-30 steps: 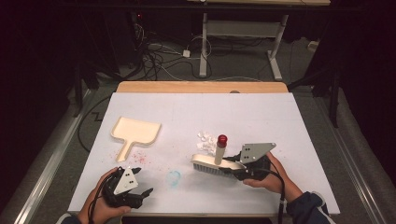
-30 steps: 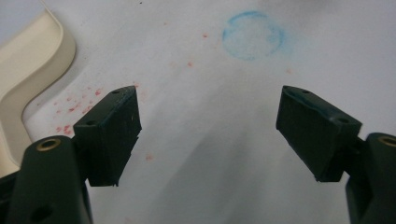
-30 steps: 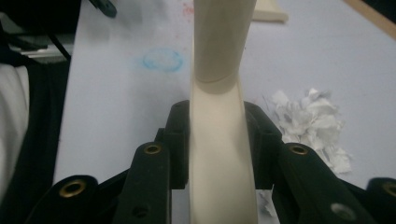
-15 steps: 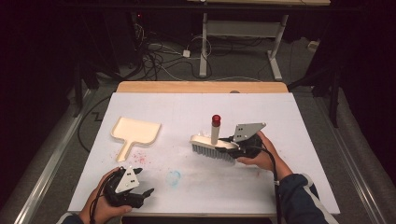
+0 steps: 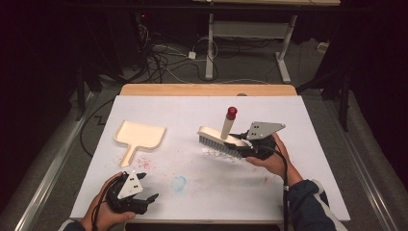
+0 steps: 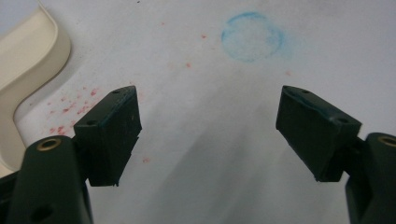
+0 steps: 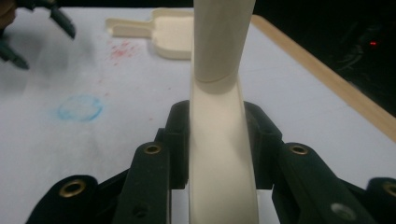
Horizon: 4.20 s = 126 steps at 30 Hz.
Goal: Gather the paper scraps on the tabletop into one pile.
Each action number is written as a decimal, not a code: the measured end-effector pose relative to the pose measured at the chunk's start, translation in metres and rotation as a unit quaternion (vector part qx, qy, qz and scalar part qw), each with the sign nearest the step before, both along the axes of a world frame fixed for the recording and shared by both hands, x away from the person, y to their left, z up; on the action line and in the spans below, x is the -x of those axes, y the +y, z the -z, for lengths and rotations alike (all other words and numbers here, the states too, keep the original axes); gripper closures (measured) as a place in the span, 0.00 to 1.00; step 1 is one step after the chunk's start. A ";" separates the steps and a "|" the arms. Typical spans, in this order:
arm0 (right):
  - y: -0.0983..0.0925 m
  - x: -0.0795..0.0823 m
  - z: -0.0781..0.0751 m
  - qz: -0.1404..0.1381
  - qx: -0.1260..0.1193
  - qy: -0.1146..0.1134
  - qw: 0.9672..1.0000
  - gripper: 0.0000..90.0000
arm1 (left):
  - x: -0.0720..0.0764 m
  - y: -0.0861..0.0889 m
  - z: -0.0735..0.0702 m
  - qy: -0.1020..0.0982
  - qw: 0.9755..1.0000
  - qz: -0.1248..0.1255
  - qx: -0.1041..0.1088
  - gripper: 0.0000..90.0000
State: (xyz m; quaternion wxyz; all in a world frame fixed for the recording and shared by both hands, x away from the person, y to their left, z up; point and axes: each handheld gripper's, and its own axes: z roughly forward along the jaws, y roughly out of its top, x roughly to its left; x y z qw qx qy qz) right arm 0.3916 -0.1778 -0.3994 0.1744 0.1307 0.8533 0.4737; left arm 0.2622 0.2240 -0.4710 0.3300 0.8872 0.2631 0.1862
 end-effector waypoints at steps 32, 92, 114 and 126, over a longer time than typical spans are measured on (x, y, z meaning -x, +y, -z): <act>0.046 0.000 0.032 0.354 0.019 0.025 0.935 0.75 | 0.002 0.001 -0.003 -0.010 1.000 0.006 0.005 0.24; -0.050 0.049 -0.012 0.311 -0.024 -0.007 0.950 0.76 | -0.001 0.008 -0.006 -0.030 0.998 -0.055 -0.003 0.24; -0.062 0.068 0.011 0.301 -0.005 0.003 0.954 0.76 | -0.008 0.012 -0.006 -0.036 0.996 -0.084 -0.015 0.25; -0.067 0.085 0.021 0.297 -0.002 -0.017 0.955 0.76 | -0.009 0.016 -0.005 -0.034 0.994 -0.101 -0.013 0.25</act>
